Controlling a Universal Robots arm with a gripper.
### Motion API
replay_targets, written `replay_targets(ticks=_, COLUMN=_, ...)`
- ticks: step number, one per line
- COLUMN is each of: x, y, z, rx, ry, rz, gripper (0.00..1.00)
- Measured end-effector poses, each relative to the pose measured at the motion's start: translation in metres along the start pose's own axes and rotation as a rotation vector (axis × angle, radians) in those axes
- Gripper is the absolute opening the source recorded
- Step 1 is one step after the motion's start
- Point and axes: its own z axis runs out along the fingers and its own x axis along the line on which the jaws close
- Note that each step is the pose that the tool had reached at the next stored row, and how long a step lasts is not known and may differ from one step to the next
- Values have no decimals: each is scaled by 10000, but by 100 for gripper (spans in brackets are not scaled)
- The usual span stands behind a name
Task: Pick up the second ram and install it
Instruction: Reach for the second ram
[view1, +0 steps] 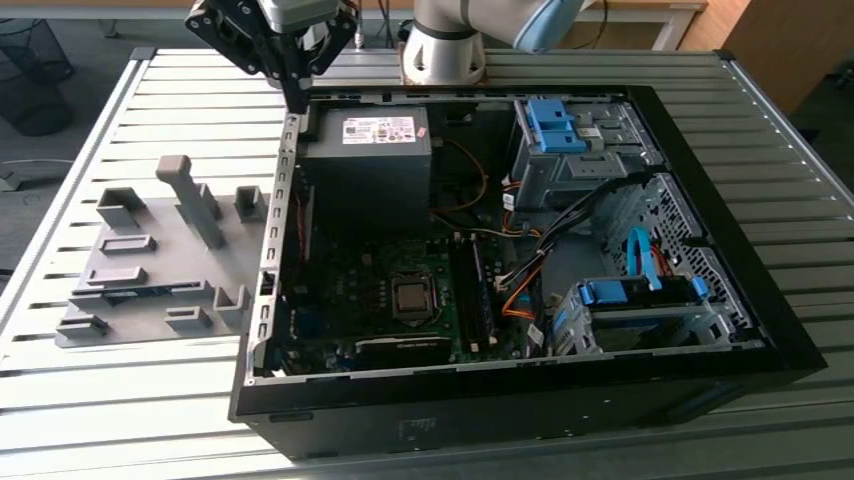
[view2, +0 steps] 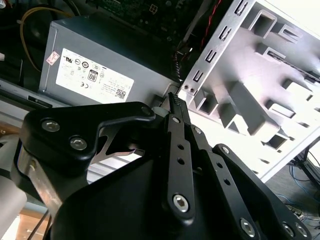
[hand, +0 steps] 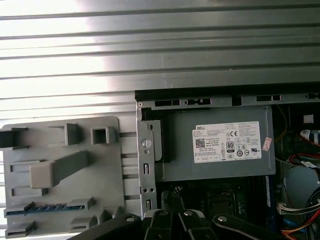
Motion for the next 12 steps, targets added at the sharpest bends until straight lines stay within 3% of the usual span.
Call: replay_targets(ticks=12, x=89, y=-7, z=0, rx=0, ry=0, rz=0, gripper=11)
